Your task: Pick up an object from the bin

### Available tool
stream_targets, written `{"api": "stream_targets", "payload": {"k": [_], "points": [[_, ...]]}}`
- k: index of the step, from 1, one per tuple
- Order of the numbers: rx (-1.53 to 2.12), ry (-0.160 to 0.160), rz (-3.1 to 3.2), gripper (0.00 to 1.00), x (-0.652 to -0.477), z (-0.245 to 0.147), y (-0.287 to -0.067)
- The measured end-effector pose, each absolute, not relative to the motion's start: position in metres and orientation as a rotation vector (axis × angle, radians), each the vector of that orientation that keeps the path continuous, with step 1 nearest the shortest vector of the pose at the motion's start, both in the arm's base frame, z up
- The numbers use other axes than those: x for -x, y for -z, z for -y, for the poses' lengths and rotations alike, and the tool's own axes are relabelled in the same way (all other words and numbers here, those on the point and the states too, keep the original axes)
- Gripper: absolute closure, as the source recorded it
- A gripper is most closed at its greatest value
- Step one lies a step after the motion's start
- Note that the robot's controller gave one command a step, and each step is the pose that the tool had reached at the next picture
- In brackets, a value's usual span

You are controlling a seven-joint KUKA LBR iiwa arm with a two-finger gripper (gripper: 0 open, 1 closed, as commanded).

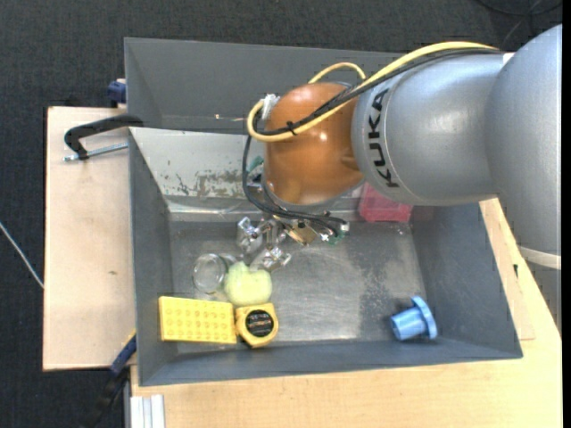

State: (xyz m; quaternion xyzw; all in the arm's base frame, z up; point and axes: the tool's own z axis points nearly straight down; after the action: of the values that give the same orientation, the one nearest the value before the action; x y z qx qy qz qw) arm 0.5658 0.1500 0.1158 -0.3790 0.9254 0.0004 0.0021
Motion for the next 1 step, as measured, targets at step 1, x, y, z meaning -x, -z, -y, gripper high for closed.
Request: {"api": "stream_targets", "payload": {"k": [1], "points": [[1.190, -0.002, -2.903, 1.00, -0.5658, -0.1502, -0.1158]]}}
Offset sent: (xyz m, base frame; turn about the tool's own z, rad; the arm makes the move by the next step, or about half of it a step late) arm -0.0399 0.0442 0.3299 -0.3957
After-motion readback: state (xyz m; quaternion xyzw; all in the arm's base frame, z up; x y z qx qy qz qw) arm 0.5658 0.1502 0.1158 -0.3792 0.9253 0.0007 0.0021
